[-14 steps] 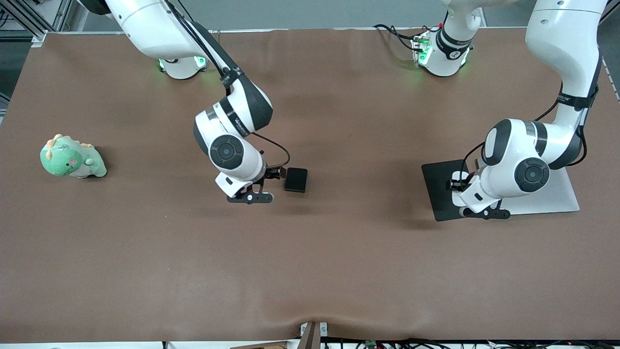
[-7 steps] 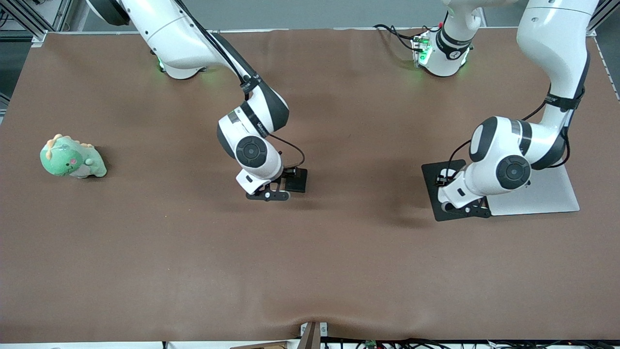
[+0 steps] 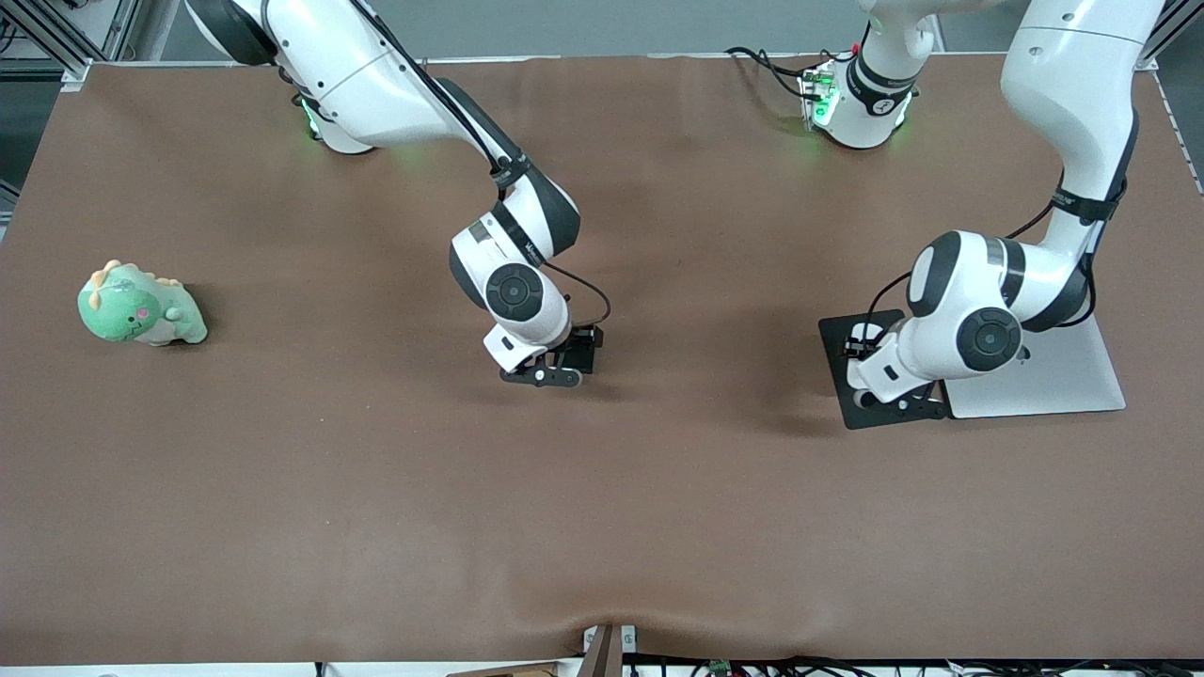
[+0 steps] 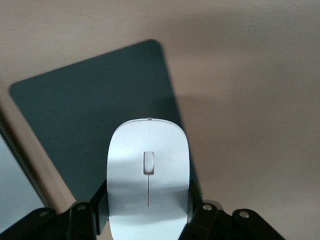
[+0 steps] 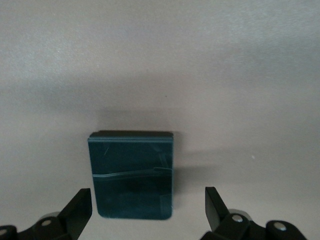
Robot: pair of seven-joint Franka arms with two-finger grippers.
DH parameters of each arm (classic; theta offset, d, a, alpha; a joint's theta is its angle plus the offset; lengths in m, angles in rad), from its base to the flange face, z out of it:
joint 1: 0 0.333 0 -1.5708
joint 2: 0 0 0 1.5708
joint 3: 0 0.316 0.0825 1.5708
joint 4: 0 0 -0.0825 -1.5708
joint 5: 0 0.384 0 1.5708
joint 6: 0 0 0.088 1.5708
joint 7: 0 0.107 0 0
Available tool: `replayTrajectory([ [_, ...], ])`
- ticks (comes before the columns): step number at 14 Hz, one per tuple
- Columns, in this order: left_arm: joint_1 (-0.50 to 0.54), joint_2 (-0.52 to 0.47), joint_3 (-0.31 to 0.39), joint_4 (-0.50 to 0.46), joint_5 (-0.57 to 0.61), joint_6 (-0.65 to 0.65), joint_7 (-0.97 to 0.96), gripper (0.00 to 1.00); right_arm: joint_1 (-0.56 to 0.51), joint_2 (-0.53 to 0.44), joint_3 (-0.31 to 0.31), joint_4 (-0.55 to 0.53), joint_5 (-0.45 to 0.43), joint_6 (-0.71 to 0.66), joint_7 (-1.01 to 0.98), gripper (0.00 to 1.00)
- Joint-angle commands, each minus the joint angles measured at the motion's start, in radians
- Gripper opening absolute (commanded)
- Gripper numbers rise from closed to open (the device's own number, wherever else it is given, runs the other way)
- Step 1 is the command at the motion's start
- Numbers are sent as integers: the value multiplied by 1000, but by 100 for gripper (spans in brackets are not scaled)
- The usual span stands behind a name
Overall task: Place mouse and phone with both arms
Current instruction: 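Lower the mouse onto the pad while the right gripper grasps the phone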
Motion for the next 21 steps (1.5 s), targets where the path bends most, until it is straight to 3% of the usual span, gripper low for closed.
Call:
replayTrajectory([
  [1,56,12,-8,-31,9,62,-9,0,5,32,-3,13,14,45,22,100],
  [12,82,102,-8,-31,13,158,-16,0,20,83,-3,41,14,88,81,100],
  [13,82,104,-8,-31,13,159,-16,4,19,83,-3,50,14,86,83,100],
  [16,83,95,-8,-25,13,153,-16,100,16,79,-4,64,15,78,77,100],
  [19,83,44,-8,3,13,116,-15,100,25,91,-4,73,14,83,85,100],
  [21,89,-11,-8,88,14,-1,-10,100,42,103,-4,68,3,88,85,100],
])
